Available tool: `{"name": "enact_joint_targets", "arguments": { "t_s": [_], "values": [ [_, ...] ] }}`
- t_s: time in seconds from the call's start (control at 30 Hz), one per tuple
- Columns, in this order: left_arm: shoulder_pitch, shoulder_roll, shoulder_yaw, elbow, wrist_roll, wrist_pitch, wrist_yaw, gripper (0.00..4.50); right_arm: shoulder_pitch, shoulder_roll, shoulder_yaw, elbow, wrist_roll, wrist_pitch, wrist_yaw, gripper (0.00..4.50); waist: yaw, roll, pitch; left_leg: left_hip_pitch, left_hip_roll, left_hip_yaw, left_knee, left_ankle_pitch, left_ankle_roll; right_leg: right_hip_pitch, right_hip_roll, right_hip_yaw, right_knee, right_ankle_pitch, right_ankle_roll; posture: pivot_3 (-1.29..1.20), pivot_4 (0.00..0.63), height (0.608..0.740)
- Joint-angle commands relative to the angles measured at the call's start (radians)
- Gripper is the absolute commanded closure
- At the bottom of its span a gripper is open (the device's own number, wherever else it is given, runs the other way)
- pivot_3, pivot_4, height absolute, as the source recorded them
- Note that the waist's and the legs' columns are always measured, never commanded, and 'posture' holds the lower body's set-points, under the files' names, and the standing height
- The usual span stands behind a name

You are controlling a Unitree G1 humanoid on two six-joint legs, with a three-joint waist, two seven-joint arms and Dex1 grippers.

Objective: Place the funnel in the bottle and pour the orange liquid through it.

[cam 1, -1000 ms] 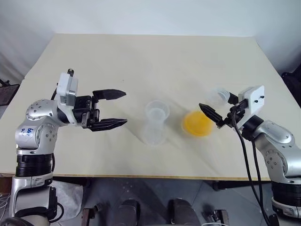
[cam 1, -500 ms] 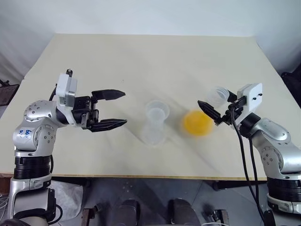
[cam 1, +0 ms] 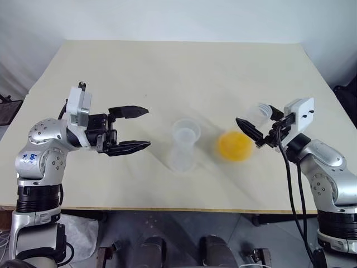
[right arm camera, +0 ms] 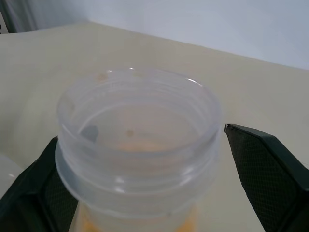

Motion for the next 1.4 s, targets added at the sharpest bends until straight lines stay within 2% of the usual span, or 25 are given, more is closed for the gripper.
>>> {"name": "enact_joint_targets", "arguments": {
  "t_s": [0.03, 0.2, 0.5, 0.63, 0.9, 1.03, 1.2, 1.4],
  "values": [
    [0.001, 0.02, 0.024, -0.038, -0.022, -0.001, 0.001, 0.0, -0.011, -0.008, -0.028, -0.016, 0.007, -0.011, 0.011, 0.54, 0.0, 0.0, 0.0, 0.0, 0.0, 0.0, 0.0, 0.0, 0.0, 0.0, 0.0, 0.0, 0.0, 0.0, 0.0, 0.0, 0.15, 0.74],
    [0.001, 0.019, 0.024, -0.036, -0.019, -0.004, 0.002, 0.0, -0.01, -0.003, -0.029, -0.022, 0.01, -0.009, 0.009, 2.02, 0.0, 0.0, 0.0, 0.0, 0.0, 0.0, 0.0, 0.0, 0.0, 0.0, 0.0, 0.0, 0.0, 0.0, 0.0, 0.0, 0.15, 0.74],
    [0.016, 0.021, 0.016, -0.032, -0.009, -0.014, -0.009, 0.0, -0.019, -0.016, -0.026, -0.098, 0.027, 0.031, 0.002, 2.02, -0.001, 0.0, 0.0, 0.0, 0.0, 0.0, 0.0, 0.0, 0.0, 0.0, 0.0, 0.0, 0.0, 0.0, 0.0, 0.0, 0.15, 0.74],
    [0.023, 0.025, 0.003, -0.022, 0.003, -0.021, -0.024, 0.0, -0.084, -0.043, -0.001, -0.172, 0.022, 0.08, -0.012, 2.02, -0.002, 0.001, 0.001, -0.001, 0.0, 0.0, 0.0, 0.0, 0.0, -0.001, 0.0, 0.0, 0.0, 0.0, 0.0, 0.0, 0.15, 0.74],
    [0.002, 0.002, -0.021, 0.025, 0.026, -0.049, -0.032, 0.0, -0.274, -0.132, 0.14, -0.271, -0.066, 0.176, -0.018, 2.02, -0.002, 0.002, 0.001, -0.001, 0.0, 0.0, 0.0, 0.0, 0.0, -0.001, 0.0, 0.0, -0.001, 0.0, 0.0, 0.0, 0.15, 0.74],
    [-0.006, -0.007, -0.034, 0.042, 0.032, -0.061, -0.034, 0.0, -0.322, -0.147, 0.184, -0.287, -0.096, 0.183, -0.01, 2.02, 0.0, 0.002, 0.001, -0.001, 0.0, 0.0, -0.001, 0.0, 0.0, -0.002, 0.0, 0.0, -0.001, 0.0, 0.0, 0.0, 0.15, 0.74],
    [-0.014, -0.028, -0.06, 0.043, 0.041, -0.08, -0.037, 0.0, -0.375, -0.207, 0.312, -0.326, -0.244, 0.141, 0.022, 2.02, 0.0, 0.002, 0.001, -0.002, -0.001, -0.001, -0.001, 0.0, 0.0, -0.002, 0.0, 0.0, -0.001, 0.0, 0.0, 0.0, 0.15, 0.74],
    [-0.035, -0.061, -0.076, 0.055, 0.049, -0.092, -0.028, 0.0, -0.383, -0.187, 0.404, -0.339, -0.391, 0.09, 0.002, 2.02, -0.001, 0.002, 0.001, -0.002, -0.001, 0.0, -0.001, 0.0, 0.0, -0.002, 0.0, 0.0, 0.0, 0.0, 0.0, 0.0, 0.15, 0.74]
  ]
}}
